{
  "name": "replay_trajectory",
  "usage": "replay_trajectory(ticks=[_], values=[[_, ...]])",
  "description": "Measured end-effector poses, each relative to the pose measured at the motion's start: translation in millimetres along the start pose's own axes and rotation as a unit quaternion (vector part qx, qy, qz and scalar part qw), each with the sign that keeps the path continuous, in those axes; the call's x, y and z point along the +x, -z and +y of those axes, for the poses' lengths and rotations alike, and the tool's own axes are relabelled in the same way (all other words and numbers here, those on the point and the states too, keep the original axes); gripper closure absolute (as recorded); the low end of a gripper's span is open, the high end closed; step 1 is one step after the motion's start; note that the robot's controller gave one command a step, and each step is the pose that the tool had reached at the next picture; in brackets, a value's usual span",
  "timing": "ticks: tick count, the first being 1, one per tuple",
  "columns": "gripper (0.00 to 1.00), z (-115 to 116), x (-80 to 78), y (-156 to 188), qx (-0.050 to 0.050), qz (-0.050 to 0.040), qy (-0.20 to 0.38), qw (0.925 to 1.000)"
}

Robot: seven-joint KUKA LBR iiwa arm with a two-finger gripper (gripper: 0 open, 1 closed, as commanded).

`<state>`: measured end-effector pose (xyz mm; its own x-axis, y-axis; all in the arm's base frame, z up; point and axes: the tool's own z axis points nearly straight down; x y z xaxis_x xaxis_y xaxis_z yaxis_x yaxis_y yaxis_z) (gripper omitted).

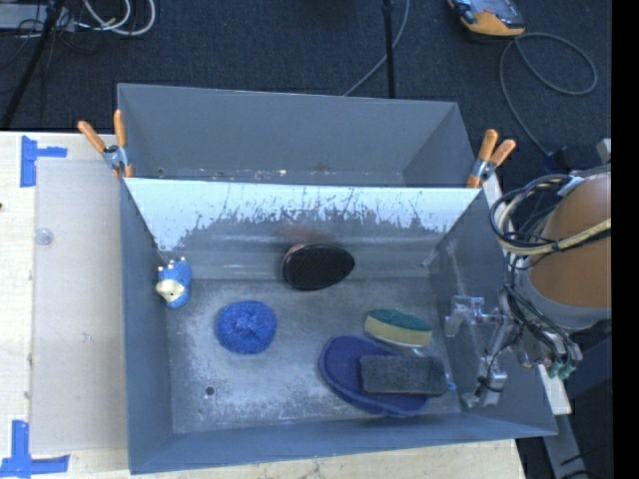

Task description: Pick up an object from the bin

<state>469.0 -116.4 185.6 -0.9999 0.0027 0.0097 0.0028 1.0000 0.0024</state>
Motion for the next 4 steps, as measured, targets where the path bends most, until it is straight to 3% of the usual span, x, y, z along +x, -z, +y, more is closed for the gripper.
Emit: replay_trajectory(ticks=[1, 2, 3, 4], values=[[0.0, 0, -1.6, 4, 0.001, -0.0038, 0.002, 1.0], [0.0, 8, -2.6, -25, 0.001, -0.0046, 0.054, 0.9985], [0.0, 24, -3.4, -54, 0.001, -0.0018, 0.171, 0.9853], [0.0, 31, -11.1, -89, 0.003, -0.0071, 0.252, 0.9677]])
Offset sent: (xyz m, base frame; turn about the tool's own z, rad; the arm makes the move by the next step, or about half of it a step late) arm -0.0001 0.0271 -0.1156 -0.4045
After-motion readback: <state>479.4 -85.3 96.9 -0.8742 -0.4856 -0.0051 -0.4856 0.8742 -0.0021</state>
